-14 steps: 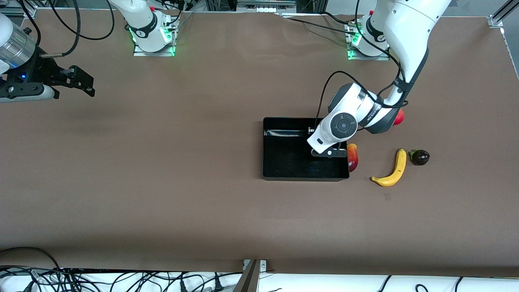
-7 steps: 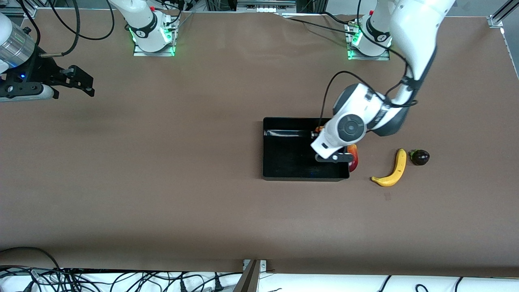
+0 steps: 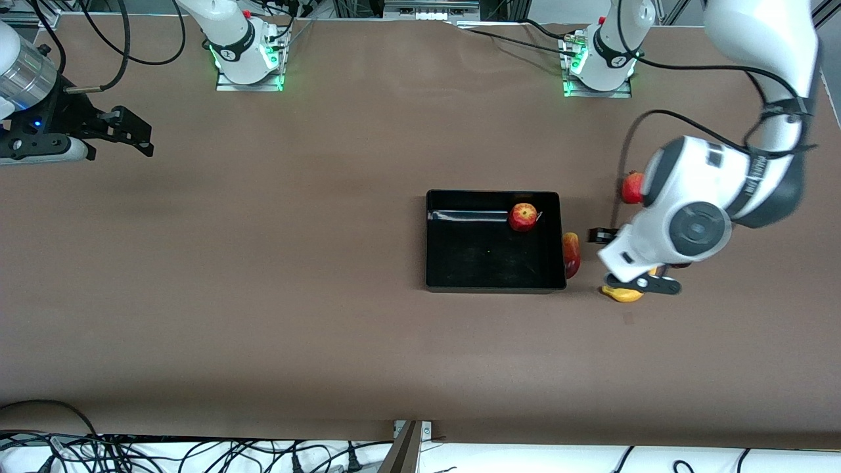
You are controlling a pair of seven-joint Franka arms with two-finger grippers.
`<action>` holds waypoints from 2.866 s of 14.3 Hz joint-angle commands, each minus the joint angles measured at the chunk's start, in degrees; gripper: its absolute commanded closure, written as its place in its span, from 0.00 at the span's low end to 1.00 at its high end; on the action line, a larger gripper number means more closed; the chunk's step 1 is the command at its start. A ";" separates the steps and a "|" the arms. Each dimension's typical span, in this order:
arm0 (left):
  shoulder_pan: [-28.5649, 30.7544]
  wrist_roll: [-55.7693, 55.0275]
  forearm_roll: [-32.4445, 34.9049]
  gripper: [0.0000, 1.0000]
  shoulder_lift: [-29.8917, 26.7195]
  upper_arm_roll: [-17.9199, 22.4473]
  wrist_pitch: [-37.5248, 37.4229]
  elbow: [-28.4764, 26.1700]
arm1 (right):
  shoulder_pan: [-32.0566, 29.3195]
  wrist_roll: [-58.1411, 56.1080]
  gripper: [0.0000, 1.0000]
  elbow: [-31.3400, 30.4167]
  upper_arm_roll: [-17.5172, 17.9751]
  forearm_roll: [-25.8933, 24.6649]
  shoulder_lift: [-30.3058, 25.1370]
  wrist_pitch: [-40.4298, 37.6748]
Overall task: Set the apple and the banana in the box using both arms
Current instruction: 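Move the left gripper to the yellow banana and grasp it, then carry the banana into the tray with the left gripper and release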
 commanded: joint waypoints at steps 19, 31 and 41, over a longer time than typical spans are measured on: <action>6.97 20.97 4.02 1.00 3.16 -6.73 3.95 1.29 | -0.74 0.30 0.00 1.50 0.85 -0.75 0.66 -0.82; -14.21 -28.02 0.49 1.00 15.01 -10.71 12.42 5.38 | -0.92 0.30 0.00 1.50 0.76 -0.22 0.83 -0.82; -10.62 -28.20 0.13 0.00 4.25 -10.62 7.61 6.52 | -0.83 0.31 0.00 1.58 0.85 -0.13 0.83 -0.82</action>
